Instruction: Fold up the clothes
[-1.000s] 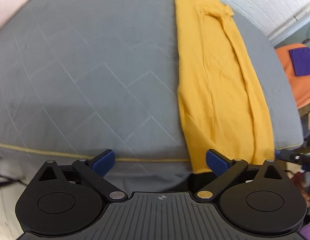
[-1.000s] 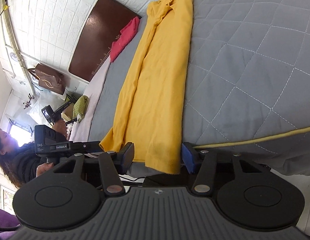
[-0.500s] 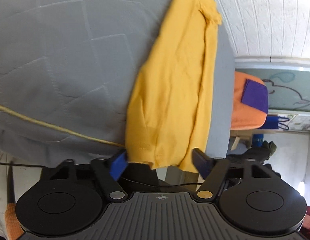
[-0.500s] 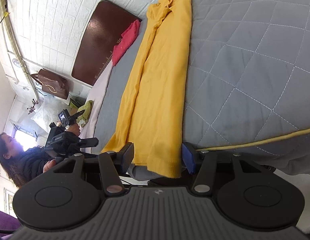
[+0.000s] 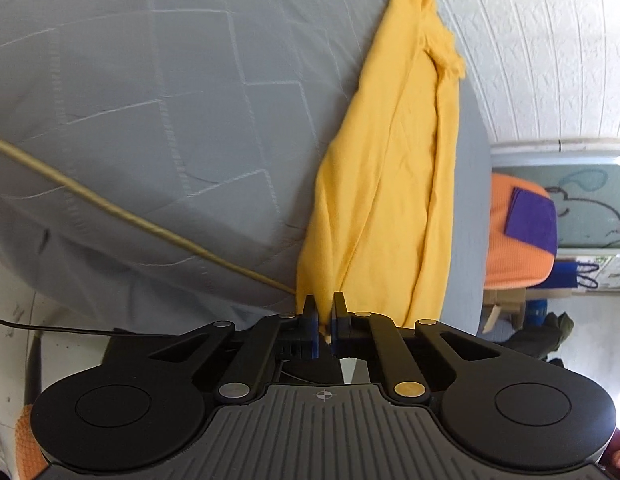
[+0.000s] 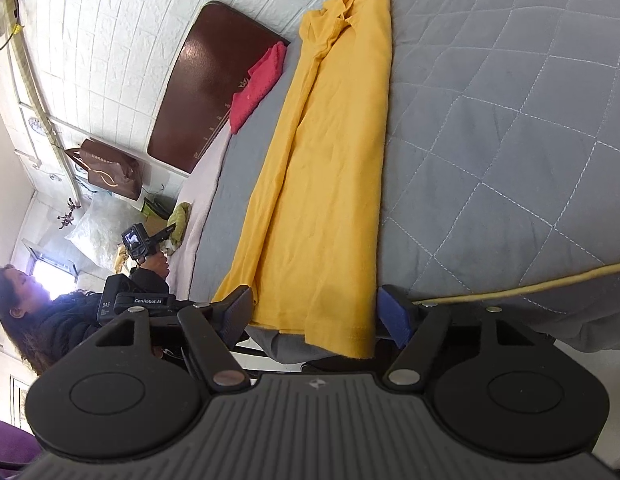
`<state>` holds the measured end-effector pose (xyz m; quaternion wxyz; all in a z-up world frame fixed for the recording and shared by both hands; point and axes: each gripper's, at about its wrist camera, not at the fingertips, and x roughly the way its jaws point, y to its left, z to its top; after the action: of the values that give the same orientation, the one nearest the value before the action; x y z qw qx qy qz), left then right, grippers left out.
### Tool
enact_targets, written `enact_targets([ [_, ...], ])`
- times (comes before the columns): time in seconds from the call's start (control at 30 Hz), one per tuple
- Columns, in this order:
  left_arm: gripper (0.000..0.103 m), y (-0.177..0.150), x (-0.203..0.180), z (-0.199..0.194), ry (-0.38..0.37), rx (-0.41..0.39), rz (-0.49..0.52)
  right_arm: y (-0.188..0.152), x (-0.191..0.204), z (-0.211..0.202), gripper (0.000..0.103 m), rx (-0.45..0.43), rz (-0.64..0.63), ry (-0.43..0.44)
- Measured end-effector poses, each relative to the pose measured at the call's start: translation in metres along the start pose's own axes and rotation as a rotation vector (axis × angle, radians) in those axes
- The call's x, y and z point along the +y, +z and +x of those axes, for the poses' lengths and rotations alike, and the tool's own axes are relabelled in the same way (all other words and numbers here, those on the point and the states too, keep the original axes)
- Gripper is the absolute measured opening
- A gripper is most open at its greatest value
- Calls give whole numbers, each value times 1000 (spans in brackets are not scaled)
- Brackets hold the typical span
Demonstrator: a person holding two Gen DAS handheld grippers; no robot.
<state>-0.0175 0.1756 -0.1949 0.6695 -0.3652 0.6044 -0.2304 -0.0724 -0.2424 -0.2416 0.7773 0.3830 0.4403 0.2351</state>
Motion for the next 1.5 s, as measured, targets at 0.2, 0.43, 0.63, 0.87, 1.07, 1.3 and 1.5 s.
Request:
enact_targets([
  [0.2, 0, -11, 12, 6, -36, -4, -65, 2, 5, -4, 76, -16, -12, -20],
  [0.43, 9, -11, 3, -1, -126, 3, -70, 18, 26, 9, 77, -48, 9, 190],
  [0.63, 33, -11, -10, -23, -123, -11, -33, 38, 41, 109, 76, 92, 20, 217],
  [0.87, 50, -8, -10, -61, -137, -111, -11, 43, 65, 177, 75, 197, -13, 204],
  [1.07, 53, 6, -7, -79, -121, -181, -18, 14, 74, 175, 80, 401, -25, 356],
  [1.3, 56, 17, -12, -63, -116, -152, 1, 26, 90, 129, 80, 277, -136, 102],
  [1.5, 58, 22, -5, -52, -97, -136, -9, 21, 110, 162, 81, 288, -201, -10],
])
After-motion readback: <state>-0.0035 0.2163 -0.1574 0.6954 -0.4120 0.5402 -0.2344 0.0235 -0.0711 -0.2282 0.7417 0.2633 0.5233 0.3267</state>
